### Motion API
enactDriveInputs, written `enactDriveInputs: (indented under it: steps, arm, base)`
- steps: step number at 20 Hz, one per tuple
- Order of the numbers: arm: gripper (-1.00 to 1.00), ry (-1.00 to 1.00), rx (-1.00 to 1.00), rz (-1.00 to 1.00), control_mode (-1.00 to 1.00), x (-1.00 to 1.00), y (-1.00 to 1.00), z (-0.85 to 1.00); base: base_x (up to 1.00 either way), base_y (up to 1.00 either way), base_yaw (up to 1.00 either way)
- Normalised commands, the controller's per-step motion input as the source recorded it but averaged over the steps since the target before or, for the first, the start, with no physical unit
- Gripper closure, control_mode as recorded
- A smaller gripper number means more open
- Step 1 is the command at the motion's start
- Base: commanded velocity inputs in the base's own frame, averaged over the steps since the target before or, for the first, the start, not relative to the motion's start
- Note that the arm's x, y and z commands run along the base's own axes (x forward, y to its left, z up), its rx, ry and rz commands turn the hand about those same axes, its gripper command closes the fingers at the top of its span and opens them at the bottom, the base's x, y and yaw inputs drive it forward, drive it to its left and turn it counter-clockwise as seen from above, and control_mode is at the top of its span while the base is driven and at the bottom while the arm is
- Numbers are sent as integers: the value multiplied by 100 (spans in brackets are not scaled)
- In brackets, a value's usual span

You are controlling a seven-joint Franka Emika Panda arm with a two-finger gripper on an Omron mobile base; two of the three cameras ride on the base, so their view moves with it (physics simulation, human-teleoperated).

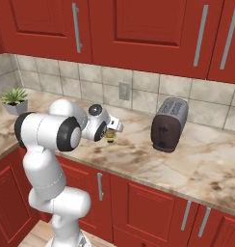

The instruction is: Place the condiment bottle and mustard from the counter to the top shelf of the fridge. If the existing items in the fridge are on the top shelf, move them to other shelves.

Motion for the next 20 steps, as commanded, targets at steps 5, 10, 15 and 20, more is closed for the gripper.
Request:
enactDriveInputs:
  steps: [5, 10, 15, 20]
  arm:
    - [-100, -3, 0, 2, -100, 0, -12, 0]
    - [-100, -1, 0, 3, -100, 0, -13, 0]
    - [-100, 0, 0, 3, -100, 0, -2, -1]
    - [-100, 0, 0, 0, -100, 10, 0, -7]
  base:
    - [0, 0, 0]
    - [0, 0, 0]
    - [0, 0, 0]
    - [0, 0, 0]
